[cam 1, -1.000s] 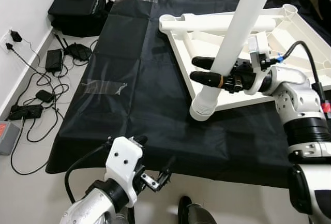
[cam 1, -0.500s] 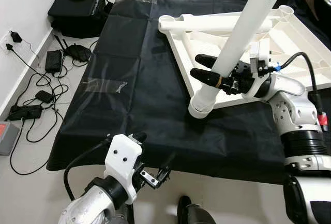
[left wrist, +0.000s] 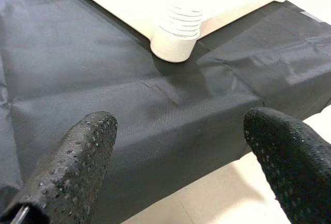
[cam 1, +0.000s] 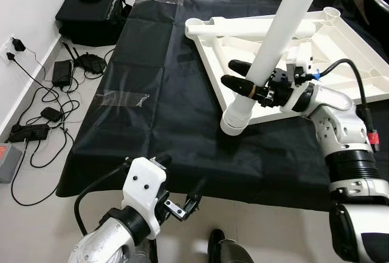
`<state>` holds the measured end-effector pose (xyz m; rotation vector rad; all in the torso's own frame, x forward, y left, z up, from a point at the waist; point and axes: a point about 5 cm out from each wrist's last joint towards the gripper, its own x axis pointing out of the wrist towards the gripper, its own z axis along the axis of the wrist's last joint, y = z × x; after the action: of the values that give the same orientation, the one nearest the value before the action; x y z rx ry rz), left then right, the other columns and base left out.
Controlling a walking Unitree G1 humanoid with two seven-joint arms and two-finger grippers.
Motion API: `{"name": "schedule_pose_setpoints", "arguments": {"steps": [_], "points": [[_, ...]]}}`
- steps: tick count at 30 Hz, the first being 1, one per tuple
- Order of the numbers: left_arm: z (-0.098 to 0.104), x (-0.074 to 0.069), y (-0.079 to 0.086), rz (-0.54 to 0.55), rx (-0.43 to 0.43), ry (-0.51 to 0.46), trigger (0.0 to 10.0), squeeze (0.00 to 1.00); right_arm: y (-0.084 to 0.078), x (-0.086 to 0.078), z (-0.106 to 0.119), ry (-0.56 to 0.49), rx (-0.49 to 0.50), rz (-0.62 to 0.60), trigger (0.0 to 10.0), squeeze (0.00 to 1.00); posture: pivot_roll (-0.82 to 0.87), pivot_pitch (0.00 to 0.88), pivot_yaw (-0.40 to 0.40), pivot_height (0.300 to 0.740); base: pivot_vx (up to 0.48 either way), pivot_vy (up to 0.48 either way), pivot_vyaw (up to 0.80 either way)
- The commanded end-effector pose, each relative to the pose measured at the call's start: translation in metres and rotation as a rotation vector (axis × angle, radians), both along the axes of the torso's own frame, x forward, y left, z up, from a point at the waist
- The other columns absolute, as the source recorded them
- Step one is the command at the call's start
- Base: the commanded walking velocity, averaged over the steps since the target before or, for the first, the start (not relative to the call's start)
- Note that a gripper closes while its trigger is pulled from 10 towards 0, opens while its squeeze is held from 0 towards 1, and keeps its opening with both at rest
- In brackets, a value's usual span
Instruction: Building children table
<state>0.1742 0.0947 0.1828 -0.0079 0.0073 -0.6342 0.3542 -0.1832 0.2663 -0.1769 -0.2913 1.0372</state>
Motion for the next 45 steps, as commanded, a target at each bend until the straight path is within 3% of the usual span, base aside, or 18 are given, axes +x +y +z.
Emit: {"name": "schedule_pose_setpoints", "arguments": {"steps": [1,20,21,26,27,39,41,43,45], "points": [[-0.004,-0.001,0.001,0.001,0.015,0.019,10.0,0.0,-0.008,0.004,-0.02,0.07,-0.036,-0.085,10.0,0.0,0.2,0.318,-0.094,0.74,0.0,0.0,0.0],[-0.004,0.0,0.001,0.001,0.014,0.019,10.0,0.0,-0.024,0.019,-0.024,0.09,0.061,-0.376,10.0,0.0,0.2,0.318,-0.091,0.74,0.0,0.0,0.0],[-0.004,0.0,0.001,0.002,0.013,0.019,10.0,0.0,-0.027,0.022,-0.027,0.107,0.085,-0.454,10.0,0.0,0.2,0.32,-0.088,0.74,0.0,0.0,0.0],[-0.004,0.0,0.001,0.002,0.014,0.018,10.0,0.0,-0.032,0.026,-0.03,0.129,0.112,-0.546,10.0,0.0,0.2,0.32,-0.09,0.74,0.0,0.0,0.0],[-0.004,0.0,0.002,0.002,0.014,0.018,10.0,0.0,-0.039,0.029,-0.032,0.137,0.14,-0.651,10.0,0.0,0.2,0.32,-0.088,0.74,0.0,0.0,0.0],[-0.004,0.0,0.002,0.002,0.012,0.018,10.0,0.0,-0.038,0.037,-0.032,0.142,0.196,-0.829,10.0,0.0,0.2,0.32,-0.085,0.74,0.0,0.0,0.0],[-0.004,0.0,0.002,0.002,0.013,0.019,10.0,0.0,-0.04,0.039,-0.034,0.156,0.2,-0.873,10.0,0.0,0.2,0.318,-0.086,0.74,0.0,0.0,0.0],[-0.004,0.0,0.002,0.001,0.016,0.017,10.0,0.0,-0.05,0.041,-0.04,0.215,0.194,-1.02,10.0,0.0,0.2,0.315,-0.083,0.74,0.0,0.0,0.0],[-0.004,0.0,0.002,0.002,0.016,0.017,10.0,0.0,-0.052,0.041,-0.041,0.221,0.192,-1.044,10.0,0.0,0.2,0.314,-0.081,0.74,0.0,0.0,0.0]]}}
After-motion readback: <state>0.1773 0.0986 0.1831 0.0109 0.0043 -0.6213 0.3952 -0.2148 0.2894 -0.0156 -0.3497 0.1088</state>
